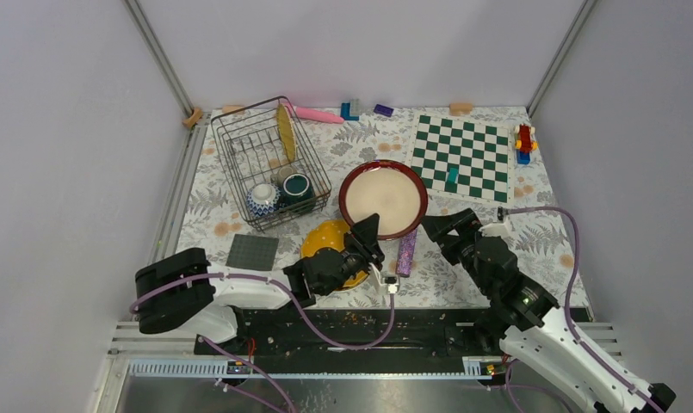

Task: Unload the mixed dishes from the dish rack
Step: Pick up the plate from the dish rack.

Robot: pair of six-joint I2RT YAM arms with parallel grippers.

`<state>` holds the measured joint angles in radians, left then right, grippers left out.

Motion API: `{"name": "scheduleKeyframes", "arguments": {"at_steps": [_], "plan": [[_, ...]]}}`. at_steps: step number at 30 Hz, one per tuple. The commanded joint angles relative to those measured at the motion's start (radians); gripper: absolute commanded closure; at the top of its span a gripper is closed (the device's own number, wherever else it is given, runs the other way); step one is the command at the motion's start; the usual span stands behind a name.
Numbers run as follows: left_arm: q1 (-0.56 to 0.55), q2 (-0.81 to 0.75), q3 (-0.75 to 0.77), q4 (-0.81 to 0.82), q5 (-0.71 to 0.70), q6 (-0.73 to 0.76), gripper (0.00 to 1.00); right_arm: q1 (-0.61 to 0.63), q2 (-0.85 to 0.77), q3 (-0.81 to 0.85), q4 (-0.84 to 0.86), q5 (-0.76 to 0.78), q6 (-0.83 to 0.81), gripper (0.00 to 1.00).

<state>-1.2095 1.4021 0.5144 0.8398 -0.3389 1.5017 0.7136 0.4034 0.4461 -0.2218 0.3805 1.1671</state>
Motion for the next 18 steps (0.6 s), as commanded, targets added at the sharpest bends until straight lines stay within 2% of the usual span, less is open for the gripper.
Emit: {"name": "scheduleKeyframes", "arguments": {"at_steps": [1, 12, 18], "plan": [[-0.034, 0.000, 0.033, 0.312, -0.049, 0.061, 1.00, 0.006, 0.089, 0.044, 0.060, -0.031, -0.031, 0.15], [-0.078, 0.066, 0.018, 0.372, -0.068, 0.088, 1.00, 0.006, 0.202, 0.045, 0.179, -0.098, 0.000, 0.36], [-0.089, 0.067, 0.018, 0.364, -0.071, 0.075, 1.00, 0.006, 0.204, 0.004, 0.276, -0.116, 0.049, 0.58]]}}
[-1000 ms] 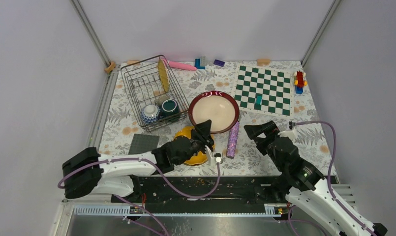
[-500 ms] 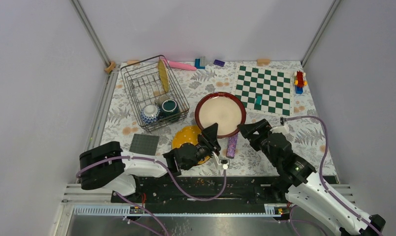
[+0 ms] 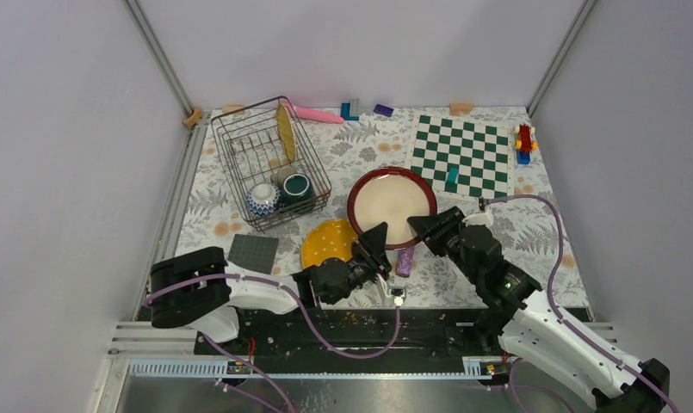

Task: Unload the mixed dishes from the dish rack
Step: Pick up the plate from the dish rack.

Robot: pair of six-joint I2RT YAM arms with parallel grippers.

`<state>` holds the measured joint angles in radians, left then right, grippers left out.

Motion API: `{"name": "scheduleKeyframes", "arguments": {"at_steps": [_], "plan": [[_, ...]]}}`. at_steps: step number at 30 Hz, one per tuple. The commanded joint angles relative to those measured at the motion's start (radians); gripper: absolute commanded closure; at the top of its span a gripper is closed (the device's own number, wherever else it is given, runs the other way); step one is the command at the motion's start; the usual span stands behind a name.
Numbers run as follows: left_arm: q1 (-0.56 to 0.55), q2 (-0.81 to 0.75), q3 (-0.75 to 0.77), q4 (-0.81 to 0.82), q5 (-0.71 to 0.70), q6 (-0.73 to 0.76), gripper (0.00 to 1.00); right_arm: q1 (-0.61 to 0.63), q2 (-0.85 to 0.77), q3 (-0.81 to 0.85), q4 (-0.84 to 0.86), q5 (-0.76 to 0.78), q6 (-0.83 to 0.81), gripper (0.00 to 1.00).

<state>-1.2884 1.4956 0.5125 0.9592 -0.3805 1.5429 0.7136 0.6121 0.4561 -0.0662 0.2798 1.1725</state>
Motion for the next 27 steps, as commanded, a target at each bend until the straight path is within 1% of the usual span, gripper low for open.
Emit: {"name": "scheduleKeyframes", "arguments": {"at_steps": [1, 3, 4, 5, 6, 7, 8, 9, 10, 11, 12, 13, 17, 19, 20, 22, 24, 27], "plan": [[-0.011, -0.026, 0.021, 0.244, -0.029, 0.027, 1.00, 0.007, -0.009, -0.016, 0.133, -0.017, 0.055, 0.62], [-0.011, -0.028, 0.023, 0.234, -0.029, 0.014, 1.00, 0.006, -0.020, -0.039, 0.163, -0.021, 0.083, 0.71], [-0.011, -0.026, 0.025, 0.227, -0.029, 0.011, 1.00, 0.007, -0.027, -0.052, 0.182, -0.023, 0.095, 0.78], [-0.011, -0.027, 0.027, 0.224, -0.029, 0.008, 1.00, 0.007, -0.035, -0.063, 0.197, -0.024, 0.105, 0.88], [-0.012, -0.028, 0.027, 0.221, -0.029, 0.007, 1.00, 0.006, -0.042, -0.075, 0.209, -0.025, 0.115, 1.00], [-0.012, -0.027, 0.030, 0.217, -0.029, 0.005, 0.94, 0.007, -0.050, -0.082, 0.215, -0.026, 0.123, 1.00], [-0.012, -0.026, 0.031, 0.214, -0.030, 0.003, 0.83, 0.007, -0.056, -0.087, 0.221, -0.029, 0.129, 1.00], [-0.013, -0.026, 0.034, 0.206, -0.035, 0.002, 0.63, 0.007, -0.061, -0.091, 0.227, -0.032, 0.132, 1.00], [-0.014, -0.027, 0.037, 0.191, -0.040, -0.003, 0.49, 0.007, -0.066, -0.097, 0.236, -0.035, 0.136, 1.00], [-0.014, -0.027, 0.041, 0.181, -0.046, -0.009, 0.24, 0.007, -0.071, -0.101, 0.242, -0.037, 0.145, 1.00], [-0.014, -0.029, 0.042, 0.171, -0.047, -0.016, 0.06, 0.006, -0.074, -0.105, 0.248, -0.038, 0.148, 1.00], [-0.014, -0.031, 0.045, 0.161, -0.048, -0.022, 0.02, 0.007, -0.078, -0.108, 0.253, -0.038, 0.151, 1.00], [-0.019, -0.043, 0.051, 0.130, -0.050, -0.055, 0.01, 0.007, -0.087, -0.116, 0.271, -0.022, 0.155, 1.00], [-0.023, -0.063, 0.056, 0.078, -0.044, -0.090, 0.01, 0.007, -0.090, -0.124, 0.289, -0.009, 0.160, 1.00], [-0.025, -0.081, 0.062, 0.027, -0.039, -0.115, 0.01, 0.005, -0.093, -0.128, 0.299, -0.002, 0.164, 1.00], [-0.028, -0.129, 0.088, -0.127, -0.022, -0.191, 0.01, 0.007, -0.101, -0.137, 0.320, 0.014, 0.174, 1.00], [-0.028, -0.197, 0.126, -0.332, 0.027, -0.290, 0.01, 0.007, -0.113, -0.147, 0.344, 0.032, 0.184, 1.00], [-0.024, -0.318, 0.233, -0.756, 0.180, -0.433, 0.01, 0.006, -0.135, -0.180, 0.387, 0.063, 0.198, 1.00]]}}
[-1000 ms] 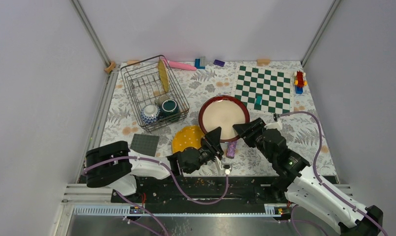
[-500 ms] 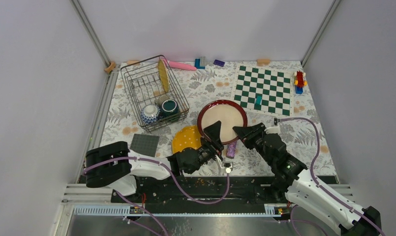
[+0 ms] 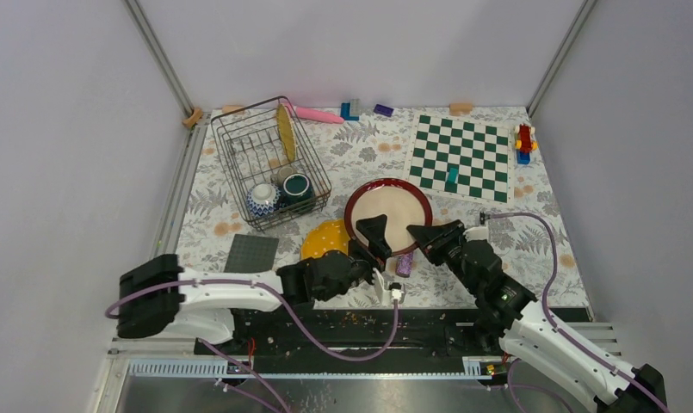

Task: Unload the mixed dishes from the dish rack
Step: Pick up the plate from the dish rack.

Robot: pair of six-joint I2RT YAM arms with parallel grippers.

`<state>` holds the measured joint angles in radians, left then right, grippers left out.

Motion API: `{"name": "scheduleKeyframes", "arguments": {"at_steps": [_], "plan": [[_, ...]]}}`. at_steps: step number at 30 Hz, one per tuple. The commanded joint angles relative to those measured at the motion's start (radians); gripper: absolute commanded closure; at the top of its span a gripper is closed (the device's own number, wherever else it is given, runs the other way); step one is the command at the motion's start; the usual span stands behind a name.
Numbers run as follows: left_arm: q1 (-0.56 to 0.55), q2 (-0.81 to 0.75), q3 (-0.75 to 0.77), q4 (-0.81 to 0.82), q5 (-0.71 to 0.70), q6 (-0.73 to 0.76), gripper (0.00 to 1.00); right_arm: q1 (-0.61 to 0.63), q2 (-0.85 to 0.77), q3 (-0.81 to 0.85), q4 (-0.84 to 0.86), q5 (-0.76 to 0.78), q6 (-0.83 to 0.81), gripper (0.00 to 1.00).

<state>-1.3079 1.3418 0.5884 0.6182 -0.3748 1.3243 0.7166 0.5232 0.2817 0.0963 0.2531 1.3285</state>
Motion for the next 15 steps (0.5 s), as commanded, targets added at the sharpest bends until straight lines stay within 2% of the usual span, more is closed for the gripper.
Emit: {"name": "scheduleKeyframes", "arguments": {"at_steps": [1, 4, 8, 12, 15], "plan": [[0.002, -0.193, 0.197, -0.541, 0.237, -0.246, 0.01, 0.003, -0.055, -0.020, 0.243, 0.096, 0.052, 1.00], [0.013, -0.255, 0.260, -0.756, 0.364, -0.294, 0.01, 0.003, -0.075, -0.054, 0.284, 0.107, 0.069, 1.00], [0.015, -0.314, 0.269, -0.782, 0.443, -0.337, 0.01, 0.004, -0.089, -0.061, 0.268, 0.103, 0.065, 1.00], [0.022, -0.367, 0.276, -0.638, 0.396, -0.499, 0.01, 0.004, -0.083, -0.044, 0.217, 0.079, 0.030, 1.00], [0.027, -0.390, 0.277, -0.425, 0.230, -0.655, 0.01, 0.003, -0.076, -0.040, 0.198, 0.058, 0.013, 1.00]]}}
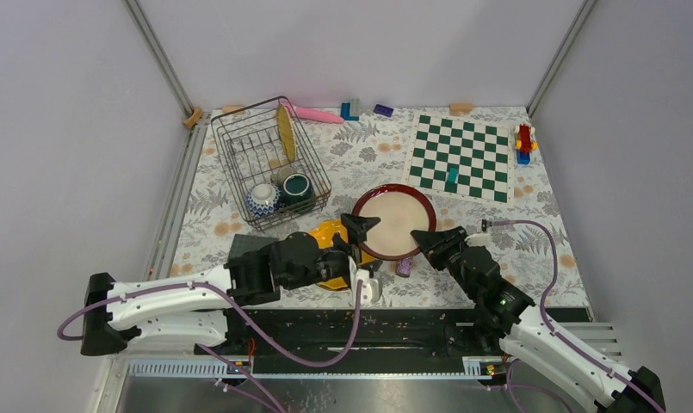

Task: Unload the mixed dishes from the dish rack
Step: Pick up the plate from the dish rack, then place the plate at the center of the board.

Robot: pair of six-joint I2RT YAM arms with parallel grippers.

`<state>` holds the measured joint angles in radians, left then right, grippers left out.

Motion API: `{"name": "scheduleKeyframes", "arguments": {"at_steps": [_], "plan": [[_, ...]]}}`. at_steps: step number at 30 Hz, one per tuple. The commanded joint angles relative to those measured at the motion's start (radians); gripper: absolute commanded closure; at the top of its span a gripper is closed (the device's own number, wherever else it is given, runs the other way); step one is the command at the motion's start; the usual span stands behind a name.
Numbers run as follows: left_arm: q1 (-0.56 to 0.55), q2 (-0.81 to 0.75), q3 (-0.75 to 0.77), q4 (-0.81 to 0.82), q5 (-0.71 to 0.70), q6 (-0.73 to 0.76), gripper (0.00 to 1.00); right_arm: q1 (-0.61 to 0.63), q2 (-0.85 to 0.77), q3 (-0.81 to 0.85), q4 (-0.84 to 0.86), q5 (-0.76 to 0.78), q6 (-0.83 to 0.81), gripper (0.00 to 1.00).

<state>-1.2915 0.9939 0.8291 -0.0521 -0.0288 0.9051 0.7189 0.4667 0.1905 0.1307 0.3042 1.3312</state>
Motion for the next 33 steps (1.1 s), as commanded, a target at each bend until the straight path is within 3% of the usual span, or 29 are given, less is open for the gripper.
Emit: {"name": "scheduleKeyframes", "arguments": {"at_steps": [1, 8, 12, 15, 18, 22, 33], "plan": [[0.011, -0.039, 0.055, 0.284, -0.181, -0.311, 0.01, 0.000, -0.016, 0.053, 0.156, -0.003, 0.001, 1.00], [0.127, 0.016, 0.250, 0.251, -0.607, -0.768, 0.01, 0.002, 0.023, 0.074, 0.122, -0.093, -0.074, 1.00], [0.217, -0.016, 0.178, 0.231, -0.782, -0.962, 0.01, 0.002, 0.084, 0.125, 0.099, -0.221, -0.163, 1.00], [0.239, -0.042, 0.085, 0.237, -0.925, -1.019, 0.01, 0.001, 0.160, 0.186, 0.069, -0.360, -0.249, 1.00], [0.244, -0.065, 0.037, 0.178, -1.035, -1.099, 0.01, 0.001, 0.254, 0.202, 0.144, -0.450, -0.259, 1.00], [0.253, -0.116, -0.028, 0.130, -1.087, -1.180, 0.01, 0.001, 0.379, 0.227, 0.245, -0.534, -0.241, 1.00], [0.285, -0.212, -0.149, 0.073, -1.056, -1.290, 0.01, 0.002, 0.630, 0.295, 0.403, -0.609, -0.214, 1.00]]}}
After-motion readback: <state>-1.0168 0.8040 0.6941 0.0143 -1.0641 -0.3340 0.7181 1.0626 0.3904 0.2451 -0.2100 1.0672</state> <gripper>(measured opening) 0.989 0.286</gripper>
